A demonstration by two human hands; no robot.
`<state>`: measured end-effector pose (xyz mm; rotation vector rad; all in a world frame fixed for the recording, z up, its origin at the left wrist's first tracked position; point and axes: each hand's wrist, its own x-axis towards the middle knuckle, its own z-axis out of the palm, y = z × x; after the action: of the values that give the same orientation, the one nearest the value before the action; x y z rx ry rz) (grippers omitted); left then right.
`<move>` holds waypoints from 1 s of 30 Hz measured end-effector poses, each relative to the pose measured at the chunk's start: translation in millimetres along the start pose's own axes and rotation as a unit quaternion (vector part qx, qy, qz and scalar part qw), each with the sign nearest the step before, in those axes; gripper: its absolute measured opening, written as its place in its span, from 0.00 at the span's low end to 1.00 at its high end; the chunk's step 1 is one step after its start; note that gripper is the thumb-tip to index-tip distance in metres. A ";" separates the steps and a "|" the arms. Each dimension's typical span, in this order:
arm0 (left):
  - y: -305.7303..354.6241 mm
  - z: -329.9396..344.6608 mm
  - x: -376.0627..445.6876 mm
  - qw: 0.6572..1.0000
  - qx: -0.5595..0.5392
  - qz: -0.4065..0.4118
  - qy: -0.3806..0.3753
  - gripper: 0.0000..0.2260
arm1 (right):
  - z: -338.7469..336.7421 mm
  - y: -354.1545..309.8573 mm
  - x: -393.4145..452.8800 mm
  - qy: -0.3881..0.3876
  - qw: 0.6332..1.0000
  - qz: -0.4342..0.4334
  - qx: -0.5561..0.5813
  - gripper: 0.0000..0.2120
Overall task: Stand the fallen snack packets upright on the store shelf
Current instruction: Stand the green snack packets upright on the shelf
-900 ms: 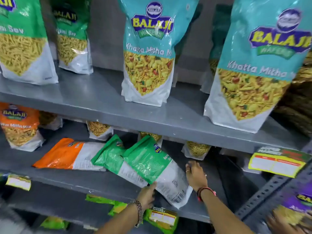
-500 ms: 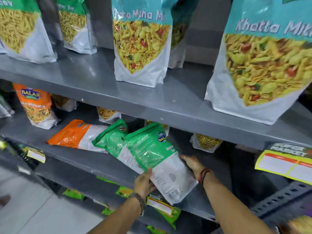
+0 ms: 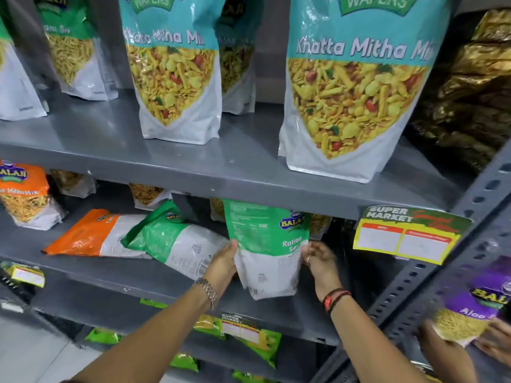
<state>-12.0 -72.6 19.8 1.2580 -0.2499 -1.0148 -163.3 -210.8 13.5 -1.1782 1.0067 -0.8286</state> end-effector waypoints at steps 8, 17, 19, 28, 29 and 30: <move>-22.3 5.2 16.6 0.992 0.120 -0.034 0.033 0.19 | -10.5 38.8 9.3 0.037 0.998 0.025 0.037 0.06; -47.1 10.1 13.9 0.974 0.188 -0.117 0.056 0.12 | -16.8 42.6 -2.7 0.010 0.997 0.059 -0.055 0.18; -41.7 19.5 20.7 0.972 0.193 -0.119 0.060 0.13 | -18.2 50.3 -13.7 0.020 0.993 0.043 -0.105 0.17; -47.7 57.2 52.5 0.985 0.131 -0.094 0.062 0.12 | -13.5 85.2 -59.8 -0.042 0.990 0.020 -0.130 0.16; -48.9 56.7 54.2 0.984 0.137 -0.090 0.065 0.14 | -14.1 85.6 -59.5 -0.023 0.991 0.016 -0.132 0.17; -51.3 54.7 54.2 0.984 0.143 -0.084 0.072 0.15 | -16.1 84.7 -57.9 0.007 0.992 0.015 -0.128 0.17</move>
<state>-42.9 -147.4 -25.1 1.6275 -0.1841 -1.0511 -197.8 -145.9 -59.8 -1.3723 1.1645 -0.6990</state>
